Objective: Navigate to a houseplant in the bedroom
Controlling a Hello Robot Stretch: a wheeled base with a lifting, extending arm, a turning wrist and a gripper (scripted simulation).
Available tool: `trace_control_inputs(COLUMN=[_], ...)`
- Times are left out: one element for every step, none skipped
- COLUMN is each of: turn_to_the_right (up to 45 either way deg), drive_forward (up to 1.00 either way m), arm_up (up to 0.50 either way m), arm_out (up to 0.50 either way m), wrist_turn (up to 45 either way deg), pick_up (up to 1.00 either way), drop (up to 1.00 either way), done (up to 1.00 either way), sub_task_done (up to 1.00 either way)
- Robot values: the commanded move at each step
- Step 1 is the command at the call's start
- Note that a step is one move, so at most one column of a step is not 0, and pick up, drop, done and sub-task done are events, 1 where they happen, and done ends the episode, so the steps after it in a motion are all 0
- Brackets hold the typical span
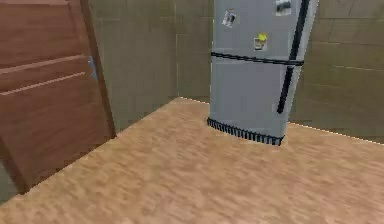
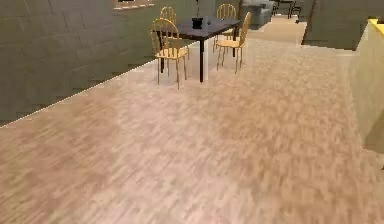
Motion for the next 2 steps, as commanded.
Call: trace_control_inputs(turn_to_the_right=[45.0, 45.0], drive_forward=[0.00, 0.00], arm_up=[0.00, 0.00], arm_out=[0.00, 0.00], wrist_turn=[0.0, 0.0], pick_up=[0.00, 0.00], drop=[0.00, 0.00], done=[0.00, 0.00], sub_task_done=[0.00, 0.00])
